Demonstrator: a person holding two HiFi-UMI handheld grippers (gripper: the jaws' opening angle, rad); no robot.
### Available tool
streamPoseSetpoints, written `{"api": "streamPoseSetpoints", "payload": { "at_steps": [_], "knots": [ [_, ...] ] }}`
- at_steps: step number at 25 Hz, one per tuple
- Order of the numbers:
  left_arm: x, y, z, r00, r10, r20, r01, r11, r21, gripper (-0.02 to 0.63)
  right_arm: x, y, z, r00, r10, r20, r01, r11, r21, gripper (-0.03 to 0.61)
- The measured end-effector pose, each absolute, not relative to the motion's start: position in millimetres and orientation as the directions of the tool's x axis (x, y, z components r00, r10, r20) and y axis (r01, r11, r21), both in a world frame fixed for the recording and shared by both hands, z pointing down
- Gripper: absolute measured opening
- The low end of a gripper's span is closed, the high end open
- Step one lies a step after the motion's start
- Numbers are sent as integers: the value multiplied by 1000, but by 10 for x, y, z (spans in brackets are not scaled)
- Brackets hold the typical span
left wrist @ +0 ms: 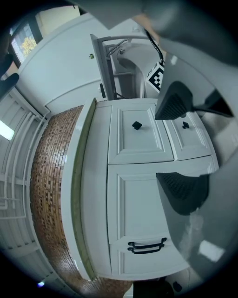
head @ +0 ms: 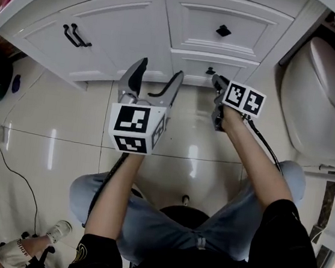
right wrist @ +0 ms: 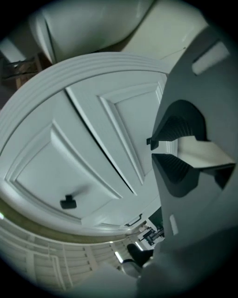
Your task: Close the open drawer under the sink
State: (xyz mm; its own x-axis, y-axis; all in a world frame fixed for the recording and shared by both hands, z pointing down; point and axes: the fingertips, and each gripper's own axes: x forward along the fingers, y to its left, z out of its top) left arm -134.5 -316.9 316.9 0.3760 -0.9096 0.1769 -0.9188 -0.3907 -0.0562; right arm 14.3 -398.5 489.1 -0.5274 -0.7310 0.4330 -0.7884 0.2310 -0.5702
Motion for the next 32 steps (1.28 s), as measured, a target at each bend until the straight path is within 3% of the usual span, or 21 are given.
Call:
{"api": "streamPoseSetpoints", "payload": {
  "at_steps": [5,9,13,17,20,32],
  "knots": [
    [-1346,-2816,3075,364,-917,160,-923,-378,-65,354,126,-3621,4458,-500,-780,376,-847,351,-400,80],
    [-1387,-2527,3088,352,-922,160,-927,-367,-77,354,-74,-3247,3888,-521,-811,266,-852,512,-110,80],
    [-1447,-2295,3019,341,-930,141,-934,-351,-60,354,-124,-2793,3388,-521,-839,159,-833,540,118,107],
    [-1376,-2142,2862,339,-937,91,-940,-341,-9,354,139,-2487,3095,-472,-878,81,-876,477,74,276],
    [-1217,-2029,2774,342,-938,59,-939,-341,32,354,356,-2269,3018,-443,-896,35,-896,443,-11,314],
    [-739,-1614,2847,325,-945,46,-943,-327,-54,359,1035,-1478,2821,-345,-938,17,-939,345,-11,316]
  ]
}}
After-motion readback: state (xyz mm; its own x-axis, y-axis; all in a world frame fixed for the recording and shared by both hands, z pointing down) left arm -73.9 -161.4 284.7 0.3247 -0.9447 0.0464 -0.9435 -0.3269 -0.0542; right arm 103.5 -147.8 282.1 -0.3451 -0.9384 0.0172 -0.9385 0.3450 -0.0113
